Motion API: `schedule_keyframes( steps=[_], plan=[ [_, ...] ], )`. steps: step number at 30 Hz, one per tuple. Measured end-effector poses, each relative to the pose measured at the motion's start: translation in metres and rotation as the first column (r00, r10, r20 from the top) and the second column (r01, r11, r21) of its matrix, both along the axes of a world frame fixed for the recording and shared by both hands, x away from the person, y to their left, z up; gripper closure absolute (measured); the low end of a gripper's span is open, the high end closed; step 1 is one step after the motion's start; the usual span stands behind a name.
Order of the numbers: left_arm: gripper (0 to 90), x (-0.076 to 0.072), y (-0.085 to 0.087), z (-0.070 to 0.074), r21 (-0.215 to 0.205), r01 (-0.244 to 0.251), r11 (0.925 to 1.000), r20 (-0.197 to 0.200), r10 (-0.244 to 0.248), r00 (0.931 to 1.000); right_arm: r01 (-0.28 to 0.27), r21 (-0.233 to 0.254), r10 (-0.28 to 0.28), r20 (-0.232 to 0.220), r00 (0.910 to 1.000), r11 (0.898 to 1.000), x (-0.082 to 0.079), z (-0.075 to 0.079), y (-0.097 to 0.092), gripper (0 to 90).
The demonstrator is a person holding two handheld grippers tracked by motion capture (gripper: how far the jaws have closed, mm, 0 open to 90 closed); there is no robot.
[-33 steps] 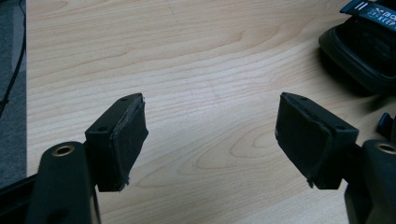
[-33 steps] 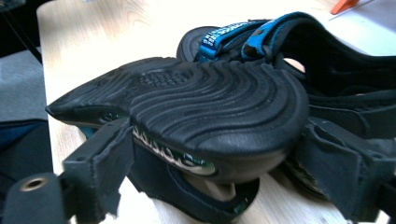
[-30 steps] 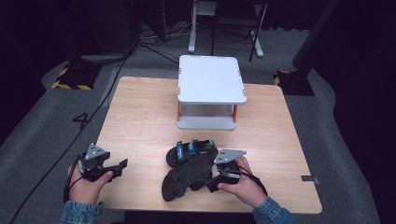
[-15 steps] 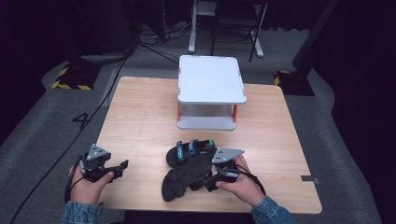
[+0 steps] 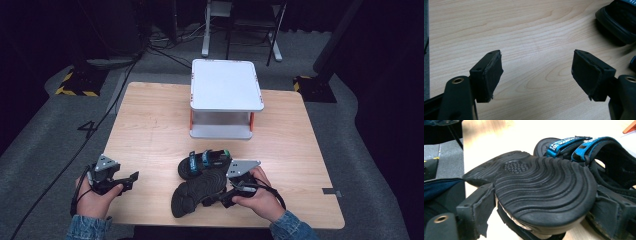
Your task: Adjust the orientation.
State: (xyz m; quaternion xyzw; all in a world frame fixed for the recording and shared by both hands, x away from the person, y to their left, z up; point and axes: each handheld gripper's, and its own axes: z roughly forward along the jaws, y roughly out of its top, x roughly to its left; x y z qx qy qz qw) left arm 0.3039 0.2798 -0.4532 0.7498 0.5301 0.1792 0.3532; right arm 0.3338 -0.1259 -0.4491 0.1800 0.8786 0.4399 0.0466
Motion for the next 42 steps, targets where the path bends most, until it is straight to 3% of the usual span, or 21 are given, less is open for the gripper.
schedule_keyframes(
  steps=[4,14,17,19,20,21,23,24,25,27,29,31,32,33,37,38,39,42],
  plan=[
    [25.4,0.003,-0.001,0.0,-0.007,0.0,1.0,0.002,0.0,1.0,0.007,-0.003,-0.007,0.003,1.0,1.0,-0.004,0.005,-0.006,13.6],
    [25.4,0.019,-0.014,0.002,-0.013,0.036,0.9993,0.002,-0.036,0.9993,0.133,0.003,-0.133,0.023,0.9908,0.991,-0.007,0.026,-0.06,16.0],
    [25.4,0.027,-0.02,0.002,-0.015,0.055,0.9984,0.008,-0.055,0.9985,0.206,0.009,-0.206,0.03,0.9781,0.979,-0.008,0.038,-0.09,16.8],
    [25.4,0.031,-0.025,0.003,-0.013,0.065,0.9978,0.005,-0.065,0.9978,0.242,0.01,-0.242,0.048,0.9692,0.97,-0.01,0.044,-0.102,16.8],
    [25.5,0.031,-0.025,0.003,-0.013,0.065,0.9978,0.005,-0.065,0.9978,0.242,0.01,-0.242,0.048,0.9692,0.97,-0.01,0.044,-0.102,16.8],
    [25.4,0.034,-0.028,0.002,-0.014,0.071,0.9973,0.008,-0.071,0.9974,0.279,0.013,-0.279,0.064,0.958,0.96,-0.011,0.049,-0.112,16.9],
    [25.5,0.037,-0.032,0.002,-0.012,0.086,0.9962,0.006,-0.086,0.9963,0.311,0.018,-0.311,0.073,0.9476,0.95,-0.012,0.052,-0.121,16.9],
    [25.4,0.037,-0.032,0.002,-0.012,0.086,0.9962,0.006,-0.086,0.9963,0.311,0.018,-0.311,0.073,0.9476,0.95,-0.012,0.052,-0.121,16.9],
    [25.5,0.04,-0.035,0.003,-0.015,0.092,0.9956,0.008,-0.092,0.9957,0.356,0.012,-0.355,0.09,0.9304,0.934,-0.012,0.055,-0.132,16.9],
    [25.5,0.042,-0.037,0.003,-0.013,0.101,0.9948,0.009,-0.1,0.9949,0.392,0.003,-0.391,0.102,0.9149,0.92,-0.012,0.058,-0.141,16.9],
    [25.5,0.043,-0.038,0.003,-0.015,0.104,0.9945,0.007,-0.104,0.9946,0.449,-0.013,-0.445,0.108,0.8891,0.894,-0.013,0.061,-0.151,16.9],
    [25.5,0.044,-0.039,0.002,-0.014,0.103,0.9946,0.006,-0.103,0.9947,0.531,-0.025,-0.528,0.072,0.846,0.847,-0.011,0.061,-0.162,16.7],
    [25.4,0.044,-0.039,0.002,-0.014,0.103,0.9946,0.006,-0.103,0.9947,0.531,-0.025,-0.528,0.072,0.846,0.847,-0.011,0.061,-0.162,16.7],
    [25.5,0.044,-0.04,0.002,-0.013,0.106,0.9943,0.003,-0.105,0.9944,0.59,-0.002,-0.59,-0.004,0.8075,0.808,-0.006,0.056,-0.173,16.5],
    [25.5,0.043,-0.04,0.002,-0.01,0.107,0.9942,0.004,-0.107,0.9942,0.642,0.08,-0.637,-0.083,0.7667,0.763,0.005,0.044,-0.182,16.0],
    [25.4,0.043,-0.04,0.002,-0.01,0.107,0.9942,0.004,-0.107,0.9942,0.642,0.08,-0.637,-0.083,0.7667,0.763,0.005,0.044,-0.182,16.0],
    [25.4,0.041,-0.038,0.001,-0.01,0.101,0.9948,0.004,-0.101,0.9949,0.658,0.101,-0.653,-0.084,0.7527,0.746,0.01,0.038,-0.186,16.4],
    [25.5,0.04,-0.037,0.001,-0.013,0.095,0.9954,0.003,-0.095,0.9955,0.685,0.125,-0.681,-0.083,0.7276,0.717,0.016,0.031,-0.191,17.6]
  ],
)
